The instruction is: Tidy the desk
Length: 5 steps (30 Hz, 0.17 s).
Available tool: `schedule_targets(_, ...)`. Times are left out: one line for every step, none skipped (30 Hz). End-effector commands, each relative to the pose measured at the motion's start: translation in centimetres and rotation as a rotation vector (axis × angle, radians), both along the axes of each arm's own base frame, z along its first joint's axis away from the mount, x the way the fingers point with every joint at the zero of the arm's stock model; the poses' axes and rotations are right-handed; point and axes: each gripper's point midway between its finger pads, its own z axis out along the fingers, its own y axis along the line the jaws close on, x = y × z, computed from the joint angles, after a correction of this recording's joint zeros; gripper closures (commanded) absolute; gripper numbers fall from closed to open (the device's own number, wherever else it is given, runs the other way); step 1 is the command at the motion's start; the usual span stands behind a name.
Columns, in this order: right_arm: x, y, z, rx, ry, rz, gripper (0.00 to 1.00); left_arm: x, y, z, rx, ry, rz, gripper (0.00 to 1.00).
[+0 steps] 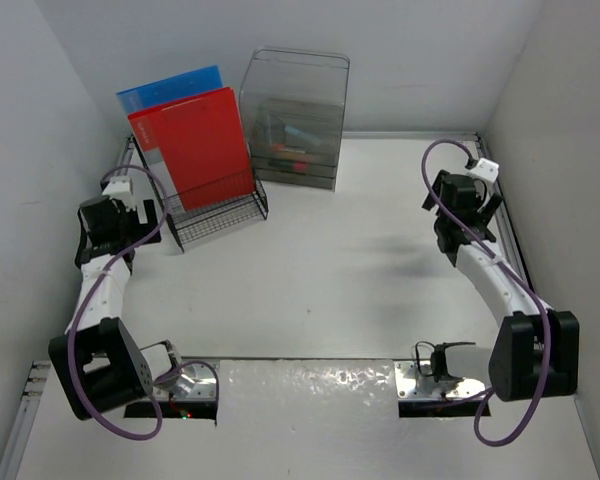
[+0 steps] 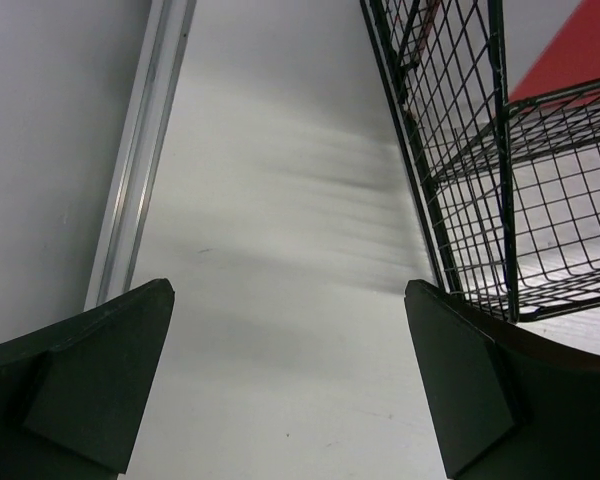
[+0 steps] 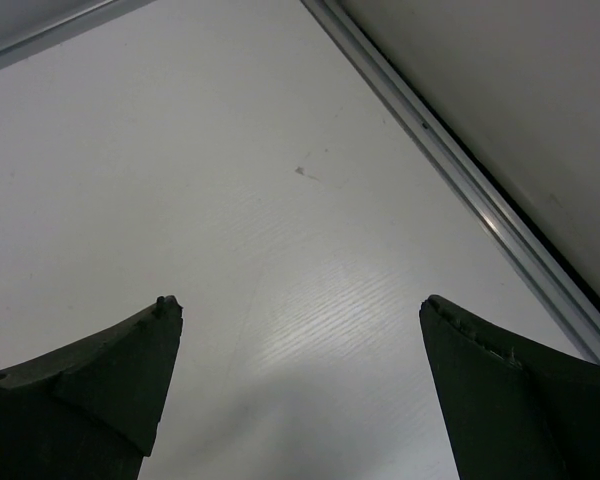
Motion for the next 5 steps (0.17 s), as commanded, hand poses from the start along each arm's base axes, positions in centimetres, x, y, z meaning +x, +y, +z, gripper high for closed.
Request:
schedule_targets(-0.21, -0.94, 2.77, -0.028, -0.093, -0.059, 0.01, 1.69, 0.3, 2.94, 0.027, -0.104, -0.028, 0.01)
schedule_targets(-0.39, -1.17, 3.01, -0.031, -0.1, -0.075, 0.01, 1.64, 0.07, 2.89, 0.018, -0.101, -0.036, 0.01)
schedule_targets(-0.6, -1.37, 3.25, -0.03, -0.109, -0.092, 0.01, 1.67, 0.0, 2.89, 0.017, -0.102, -0.04, 0.01)
schedule_targets(-0.84, -1.64, 3.38, -0.022, -0.119, -0.122, 0.01, 1.64, -0.13, 2.86, 0.016, -0.102, -0.043, 0.01)
schedule_targets(-0.84, -1.7, 3.6, -0.019, -0.127, -0.13, 0.01, 1.64, -0.04, 3.02, 0.018, -0.108, -0.042, 0.01)
